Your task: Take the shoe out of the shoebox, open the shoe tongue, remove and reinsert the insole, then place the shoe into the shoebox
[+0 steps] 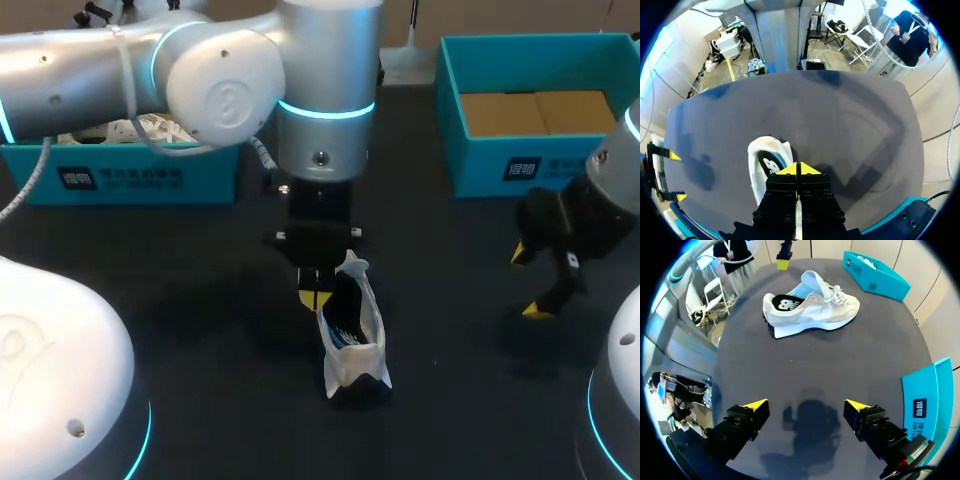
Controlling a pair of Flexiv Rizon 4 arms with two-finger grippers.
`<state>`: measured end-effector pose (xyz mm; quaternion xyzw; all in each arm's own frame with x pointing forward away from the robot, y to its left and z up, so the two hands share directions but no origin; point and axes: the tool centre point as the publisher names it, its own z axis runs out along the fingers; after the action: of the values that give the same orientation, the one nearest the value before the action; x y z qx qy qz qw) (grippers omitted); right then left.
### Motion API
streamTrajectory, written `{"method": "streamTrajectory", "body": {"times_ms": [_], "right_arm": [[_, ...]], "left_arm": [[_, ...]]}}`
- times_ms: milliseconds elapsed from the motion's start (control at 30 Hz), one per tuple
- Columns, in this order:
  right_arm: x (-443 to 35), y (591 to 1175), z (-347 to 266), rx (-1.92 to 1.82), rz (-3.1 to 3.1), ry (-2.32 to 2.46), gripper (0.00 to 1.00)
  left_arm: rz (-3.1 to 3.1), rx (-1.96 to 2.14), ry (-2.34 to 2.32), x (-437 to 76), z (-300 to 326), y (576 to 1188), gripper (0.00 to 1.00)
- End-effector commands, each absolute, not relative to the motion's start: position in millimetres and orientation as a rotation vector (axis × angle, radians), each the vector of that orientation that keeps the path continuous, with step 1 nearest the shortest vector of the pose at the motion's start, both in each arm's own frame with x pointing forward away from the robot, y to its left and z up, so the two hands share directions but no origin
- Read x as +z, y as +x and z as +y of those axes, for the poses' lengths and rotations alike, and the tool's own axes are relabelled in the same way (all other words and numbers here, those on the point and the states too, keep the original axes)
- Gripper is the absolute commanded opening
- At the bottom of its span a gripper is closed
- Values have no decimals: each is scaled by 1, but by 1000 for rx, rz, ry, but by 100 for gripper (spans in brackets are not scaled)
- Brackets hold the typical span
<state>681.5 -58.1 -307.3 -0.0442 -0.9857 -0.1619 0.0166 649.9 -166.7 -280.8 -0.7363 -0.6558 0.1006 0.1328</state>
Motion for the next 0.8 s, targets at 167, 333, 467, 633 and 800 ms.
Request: {"method": "streamTrajectory", "body": {"times_ms": [167,333,467,633,800], "right_arm": [[-307,680,-58,-501,-3067,-138,100],[-307,680,-58,-501,-3067,-138,100],[-307,680,-58,-501,-3067,-138,100],[-307,680,-58,-501,-3067,-138,100],[-307,680,-58,-501,-3067,-138,100]], "left_arm": [[-1828,241,-2166,-308,-194,652,0],[-1815,230,-2178,-316,-198,654,0],[-1791,194,-2180,-326,-202,655,0],[-1757,176,-2185,-336,-199,652,0],[-1740,165,-2184,-346,-194,649,0]]}}
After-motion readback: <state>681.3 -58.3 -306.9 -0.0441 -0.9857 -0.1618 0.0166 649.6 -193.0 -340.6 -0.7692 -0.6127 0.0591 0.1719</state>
